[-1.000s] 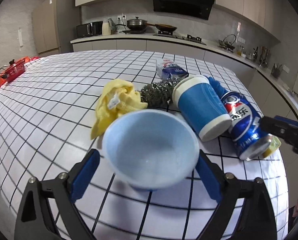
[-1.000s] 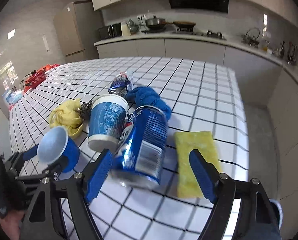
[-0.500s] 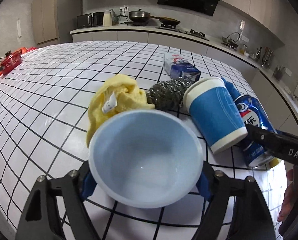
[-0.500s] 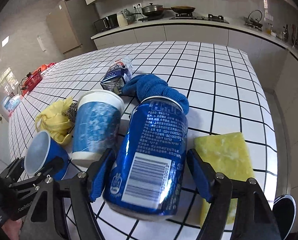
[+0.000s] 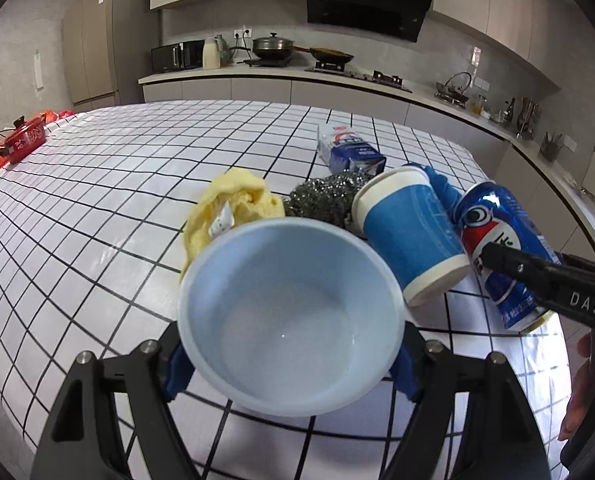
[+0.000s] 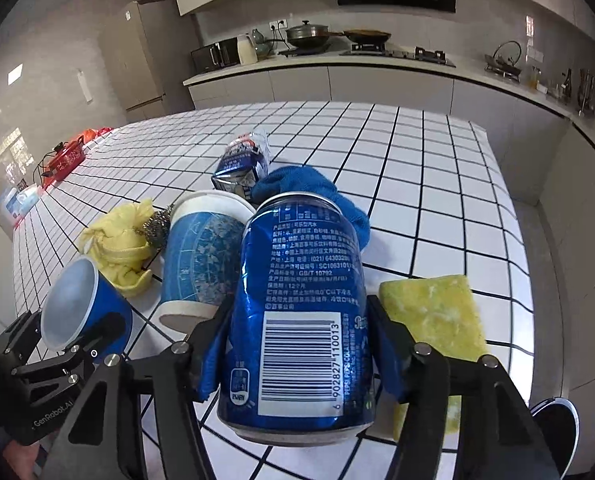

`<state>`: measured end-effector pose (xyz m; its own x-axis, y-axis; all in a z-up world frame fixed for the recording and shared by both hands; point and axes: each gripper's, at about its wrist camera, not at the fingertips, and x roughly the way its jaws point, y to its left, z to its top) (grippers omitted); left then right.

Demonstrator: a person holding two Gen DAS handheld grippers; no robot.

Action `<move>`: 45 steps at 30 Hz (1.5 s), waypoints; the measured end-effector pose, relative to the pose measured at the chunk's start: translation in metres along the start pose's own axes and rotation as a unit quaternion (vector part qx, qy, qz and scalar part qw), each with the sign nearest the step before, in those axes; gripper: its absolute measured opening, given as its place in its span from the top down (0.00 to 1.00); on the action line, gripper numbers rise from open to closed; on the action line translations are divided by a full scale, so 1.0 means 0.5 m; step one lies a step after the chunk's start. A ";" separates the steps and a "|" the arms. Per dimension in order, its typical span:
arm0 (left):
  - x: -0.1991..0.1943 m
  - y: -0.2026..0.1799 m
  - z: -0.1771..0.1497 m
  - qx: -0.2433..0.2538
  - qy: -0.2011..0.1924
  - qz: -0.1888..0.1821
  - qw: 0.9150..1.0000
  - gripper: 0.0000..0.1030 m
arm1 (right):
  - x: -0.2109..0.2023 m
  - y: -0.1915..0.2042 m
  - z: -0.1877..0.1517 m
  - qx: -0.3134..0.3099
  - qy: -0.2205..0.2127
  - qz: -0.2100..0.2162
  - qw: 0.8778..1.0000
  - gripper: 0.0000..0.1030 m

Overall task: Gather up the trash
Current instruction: 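Grasp the blue can with the right tool while the left tool grasps the light-blue bowl, then carry the blue can and light-blue bowl over the black bin and release both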

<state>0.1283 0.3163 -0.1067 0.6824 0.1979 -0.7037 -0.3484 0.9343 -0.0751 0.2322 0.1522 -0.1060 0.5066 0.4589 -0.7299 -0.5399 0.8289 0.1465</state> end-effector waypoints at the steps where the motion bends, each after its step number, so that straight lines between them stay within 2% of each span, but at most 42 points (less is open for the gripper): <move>1: -0.006 0.000 -0.001 0.000 -0.001 -0.001 1.000 0.24 | -0.008 -0.001 0.000 0.000 -0.003 0.000 1.000 0.38; 11: -0.067 -0.036 -0.016 0.012 -0.013 -0.011 1.000 0.24 | -0.105 -0.006 -0.033 -0.007 -0.027 -0.005 1.000 0.38; 20: -0.125 -0.098 -0.041 0.027 -0.023 -0.040 0.999 0.24 | -0.214 -0.044 -0.096 -0.004 -0.042 -0.024 0.999 0.38; 33: -0.191 -0.221 -0.082 0.063 -0.029 -0.087 0.994 0.24 | -0.342 -0.130 -0.209 0.014 -0.046 -0.066 0.997 0.38; 45: -0.233 -0.357 -0.115 0.098 -0.034 -0.128 0.986 0.24 | -0.461 -0.247 -0.285 0.034 -0.053 -0.106 0.992 0.38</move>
<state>0.0742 0.1096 -0.0518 0.7752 -0.0390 -0.6305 -0.0330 0.9942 -0.1021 0.0863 -0.1014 -0.0509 0.6739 0.2990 -0.6756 -0.3686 0.9286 0.0433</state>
